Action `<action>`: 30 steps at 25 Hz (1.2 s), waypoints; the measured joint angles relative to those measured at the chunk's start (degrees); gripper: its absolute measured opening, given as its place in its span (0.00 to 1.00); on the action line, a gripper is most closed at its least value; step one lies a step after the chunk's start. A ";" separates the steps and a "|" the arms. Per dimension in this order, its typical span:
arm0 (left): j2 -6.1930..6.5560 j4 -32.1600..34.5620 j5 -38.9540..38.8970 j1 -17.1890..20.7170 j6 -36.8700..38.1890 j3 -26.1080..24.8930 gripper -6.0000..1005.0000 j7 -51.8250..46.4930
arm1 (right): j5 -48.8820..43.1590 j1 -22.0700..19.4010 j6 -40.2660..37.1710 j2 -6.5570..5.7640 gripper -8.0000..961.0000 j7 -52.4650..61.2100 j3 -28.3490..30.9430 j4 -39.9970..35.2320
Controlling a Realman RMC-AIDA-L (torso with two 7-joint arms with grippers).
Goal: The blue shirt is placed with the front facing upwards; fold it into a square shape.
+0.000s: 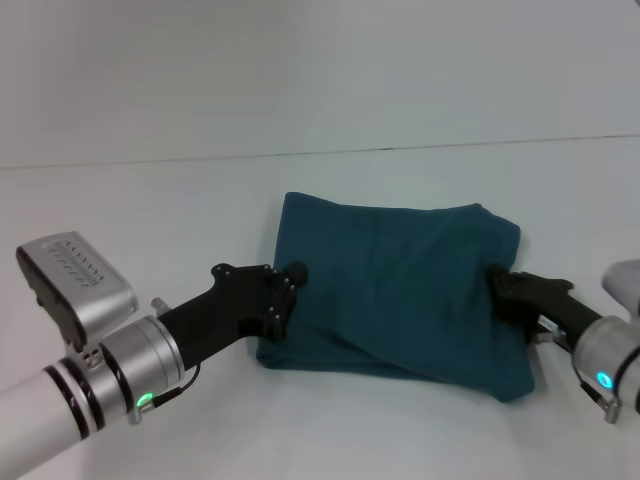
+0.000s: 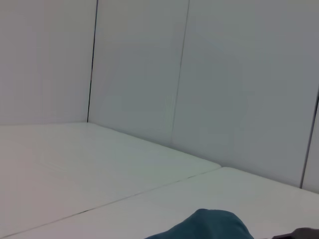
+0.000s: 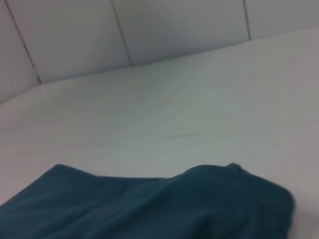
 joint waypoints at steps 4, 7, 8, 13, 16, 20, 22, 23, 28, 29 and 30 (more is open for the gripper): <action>0.00 0.02 -0.02 0.84 0.83 0.01 0.00 -0.02 | 0.00 1.52 0.88 0.00 0.03 1.31 -2.61 -0.40; 0.00 -0.06 -0.04 1.13 1.12 0.04 0.00 -0.03 | 0.00 2.33 1.07 0.05 0.03 1.31 -3.14 -0.71; 0.00 -0.08 -0.04 1.26 1.24 0.05 0.00 -0.04 | 0.00 2.67 1.14 0.05 0.03 1.31 -3.25 -0.71; 0.00 -0.01 -0.08 1.47 1.50 0.08 0.00 -0.04 | 0.00 4.90 3.69 0.04 0.03 2.14 -4.44 -0.71; 0.00 -0.03 -0.10 1.57 1.51 0.08 0.00 -0.05 | 0.00 6.80 6.90 0.03 0.04 3.71 -6.27 -0.71; 0.00 -0.21 -0.01 1.58 1.51 0.08 0.00 -0.05 | 0.00 8.90 9.92 0.01 0.04 4.21 -8.17 -1.07; 0.00 -0.26 0.04 1.67 1.51 0.07 0.00 -0.04 | -0.02 9.43 10.57 0.00 0.04 4.31 -8.63 -1.43; 0.00 -0.28 0.04 1.72 1.51 0.08 0.00 -0.05 | -0.04 9.69 10.94 0.01 0.04 4.53 -8.85 -1.65; 0.00 -0.34 -0.10 2.43 2.51 -0.09 0.00 0.22 | -0.10 9.61 11.86 -0.02 0.04 6.78 -10.27 -3.31; 0.00 -0.27 -0.10 2.64 2.86 -0.17 0.00 0.29 | -0.10 9.11 11.79 -0.14 0.04 7.09 -10.31 -3.89; 0.00 -0.02 -0.11 3.05 3.41 -0.32 0.00 0.36 | -0.10 8.46 11.53 -0.24 0.04 7.77 -10.38 -4.61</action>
